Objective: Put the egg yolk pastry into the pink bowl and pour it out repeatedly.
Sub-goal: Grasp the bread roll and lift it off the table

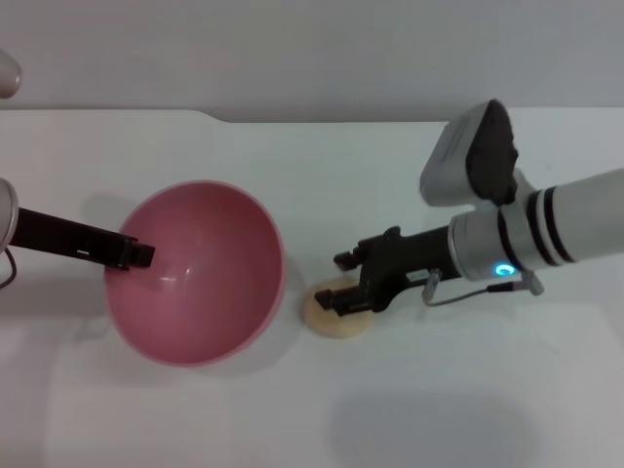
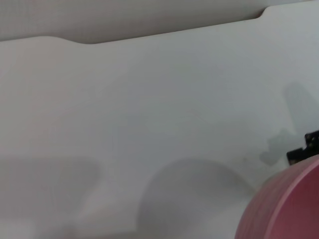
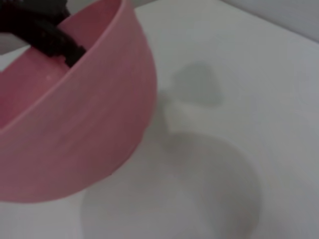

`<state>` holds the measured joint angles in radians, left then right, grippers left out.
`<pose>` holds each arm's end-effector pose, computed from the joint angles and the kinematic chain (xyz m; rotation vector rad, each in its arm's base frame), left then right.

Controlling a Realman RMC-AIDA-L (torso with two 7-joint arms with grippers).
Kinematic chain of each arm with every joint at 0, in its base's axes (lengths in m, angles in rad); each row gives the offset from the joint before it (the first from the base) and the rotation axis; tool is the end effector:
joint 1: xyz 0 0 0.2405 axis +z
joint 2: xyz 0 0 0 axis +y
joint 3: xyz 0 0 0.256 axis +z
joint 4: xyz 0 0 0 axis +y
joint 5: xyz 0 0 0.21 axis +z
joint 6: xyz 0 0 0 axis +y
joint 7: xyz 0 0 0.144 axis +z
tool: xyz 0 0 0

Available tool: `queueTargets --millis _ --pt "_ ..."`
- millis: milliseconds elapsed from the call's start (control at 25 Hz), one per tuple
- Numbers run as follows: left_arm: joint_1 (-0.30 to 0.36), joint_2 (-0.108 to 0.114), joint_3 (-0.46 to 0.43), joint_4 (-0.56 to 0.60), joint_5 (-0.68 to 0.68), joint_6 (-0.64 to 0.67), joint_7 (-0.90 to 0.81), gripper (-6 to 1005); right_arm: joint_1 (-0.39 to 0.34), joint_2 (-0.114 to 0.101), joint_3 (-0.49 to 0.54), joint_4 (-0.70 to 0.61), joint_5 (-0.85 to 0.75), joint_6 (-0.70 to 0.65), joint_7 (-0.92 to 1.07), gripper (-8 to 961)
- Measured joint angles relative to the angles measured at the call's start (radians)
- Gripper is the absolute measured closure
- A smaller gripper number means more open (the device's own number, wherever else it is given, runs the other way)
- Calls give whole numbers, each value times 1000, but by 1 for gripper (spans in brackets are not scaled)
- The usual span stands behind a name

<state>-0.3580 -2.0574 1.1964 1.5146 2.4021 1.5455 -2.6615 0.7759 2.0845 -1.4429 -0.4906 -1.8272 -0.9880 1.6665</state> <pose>-0.2234 0.3275 0.0527 -2.3690 -1.3057 0.0809 0.2047 0.3737 -0.1060 -2.8783 0.6007 0.1167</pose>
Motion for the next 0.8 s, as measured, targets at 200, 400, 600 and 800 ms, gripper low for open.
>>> queueTargets --millis 200,400,600,800 --pt "-2 0 1 0 1 -2 0 999 -1 1 -30 23 8 12 5 391" --pt "-2 0 16 0 1 -2 -1 1000 -8 2 -36 27 8 17 6 414" --pt "-3 0 22 -2 2 -2 -8 1000 -13 0 -38 29 8 17 6 437" --pt "-9 0 24 -7 2 -2 -9 1000 -37 -3 -28 12 9 13 6 473"
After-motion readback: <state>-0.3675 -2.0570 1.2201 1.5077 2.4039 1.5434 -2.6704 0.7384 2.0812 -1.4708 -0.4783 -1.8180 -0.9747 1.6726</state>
